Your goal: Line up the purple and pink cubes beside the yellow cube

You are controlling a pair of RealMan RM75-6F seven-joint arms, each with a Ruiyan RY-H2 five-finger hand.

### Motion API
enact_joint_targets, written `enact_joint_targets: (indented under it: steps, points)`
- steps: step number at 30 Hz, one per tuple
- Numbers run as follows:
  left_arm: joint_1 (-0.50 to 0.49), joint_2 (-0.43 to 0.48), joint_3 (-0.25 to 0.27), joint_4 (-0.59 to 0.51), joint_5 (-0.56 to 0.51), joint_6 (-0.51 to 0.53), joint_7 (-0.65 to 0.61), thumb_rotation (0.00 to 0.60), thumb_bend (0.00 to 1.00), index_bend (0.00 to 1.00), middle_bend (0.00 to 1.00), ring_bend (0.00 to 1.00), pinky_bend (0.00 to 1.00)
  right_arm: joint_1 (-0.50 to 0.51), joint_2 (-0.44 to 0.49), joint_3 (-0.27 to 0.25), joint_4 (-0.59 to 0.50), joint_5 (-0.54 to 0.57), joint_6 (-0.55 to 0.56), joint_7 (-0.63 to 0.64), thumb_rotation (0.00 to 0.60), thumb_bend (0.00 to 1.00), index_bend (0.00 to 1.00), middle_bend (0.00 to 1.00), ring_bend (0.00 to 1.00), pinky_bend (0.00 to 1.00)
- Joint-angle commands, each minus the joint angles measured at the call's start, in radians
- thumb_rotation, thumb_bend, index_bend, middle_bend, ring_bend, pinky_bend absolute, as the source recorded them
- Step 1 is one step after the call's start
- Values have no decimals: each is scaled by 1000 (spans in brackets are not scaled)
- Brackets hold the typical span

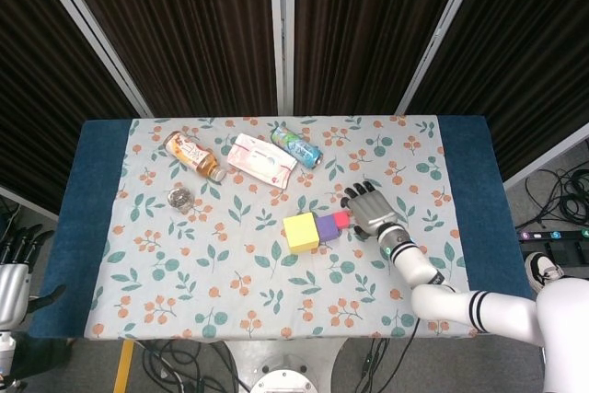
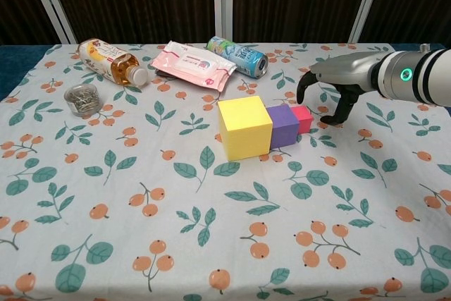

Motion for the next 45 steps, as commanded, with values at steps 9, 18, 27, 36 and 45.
enact_joint_targets:
  steps: [9,18,27,36,45]
  points:
    - [-3,3,-2,-9,0,-5,14,600,0,221,222,117,184,45,-22,-35,44,1,-39,25,600,382,228,69,0,0]
    - [-3,3,-3,-9,-6,-10,13,600,0,221,222,117,184,43,-9,-54,25,-36,-39,72,600,384,228,83,0,0]
    - [-5,0,-4,-3,-4,-10,9,600,0,221,222,117,184,46,-1,-81,0,-42,-31,88,600,384,228,87,0,0]
    - [-6,-1,-4,-1,-2,-12,7,600,0,221,222,117,183,30,17,-80,-21,-52,21,117,600,383,228,87,0,0]
    - [-15,-3,-6,-4,11,-12,9,600,0,221,222,117,183,-24,80,-97,-96,-86,46,171,600,381,228,84,0,0]
